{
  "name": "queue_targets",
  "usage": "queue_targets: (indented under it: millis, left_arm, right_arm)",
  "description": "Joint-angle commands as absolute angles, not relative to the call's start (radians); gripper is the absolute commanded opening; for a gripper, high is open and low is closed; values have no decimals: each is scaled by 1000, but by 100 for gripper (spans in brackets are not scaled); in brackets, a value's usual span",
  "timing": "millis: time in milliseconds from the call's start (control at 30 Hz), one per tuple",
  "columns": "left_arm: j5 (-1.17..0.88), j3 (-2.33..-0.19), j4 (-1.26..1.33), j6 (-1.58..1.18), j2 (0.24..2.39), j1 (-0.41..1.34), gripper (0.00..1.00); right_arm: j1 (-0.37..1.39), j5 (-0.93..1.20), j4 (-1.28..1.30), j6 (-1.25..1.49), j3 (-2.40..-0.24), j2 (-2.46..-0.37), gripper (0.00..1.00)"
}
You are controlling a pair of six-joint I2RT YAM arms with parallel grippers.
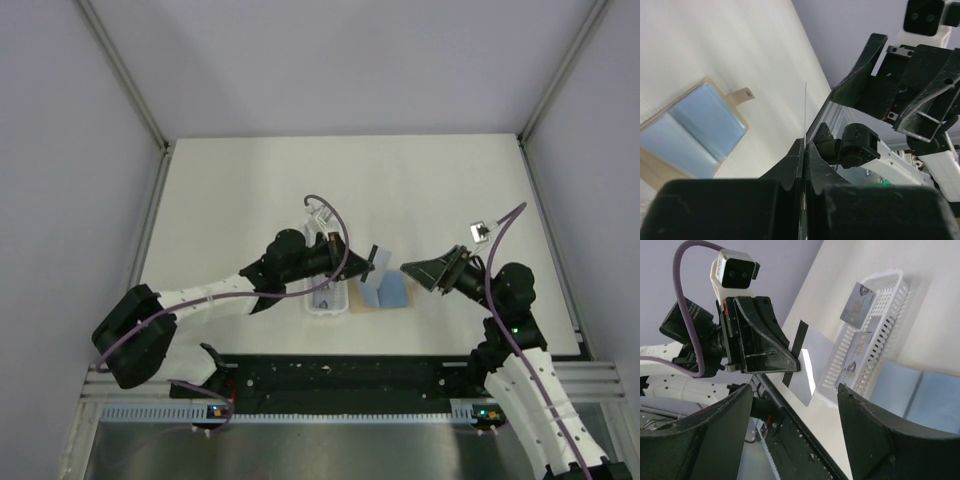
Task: Put the credit cards into the card holder
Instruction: Pick up the credit card from the storage box.
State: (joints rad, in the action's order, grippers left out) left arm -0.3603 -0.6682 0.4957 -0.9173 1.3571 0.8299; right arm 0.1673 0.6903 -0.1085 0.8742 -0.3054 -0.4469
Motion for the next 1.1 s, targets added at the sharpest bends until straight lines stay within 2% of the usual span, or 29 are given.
queue_targets:
  millis: [0, 367, 600, 900, 1067]
  left_arm:
    - [-374, -649, 724, -998, 1331, 851, 0]
    - [-322, -678, 845, -1048, 1393, 940, 0]
    - [-307, -692, 859, -1052, 1414, 950, 0]
    - [-307, -716, 914, -1080, 1462, 950, 0]
    - [-316, -726, 927, -1088, 1483, 950, 0]
  right_arm:
    - [163, 742, -209, 991, -278, -410, 68]
    - [163, 761, -330, 1081, -226, -422, 53]
    - [163, 779, -379, 1117, -210, -426, 35]
    - [163, 793, -420, 1138, -192, -454, 35]
    - [163, 792, -440, 1143, -192, -460, 29]
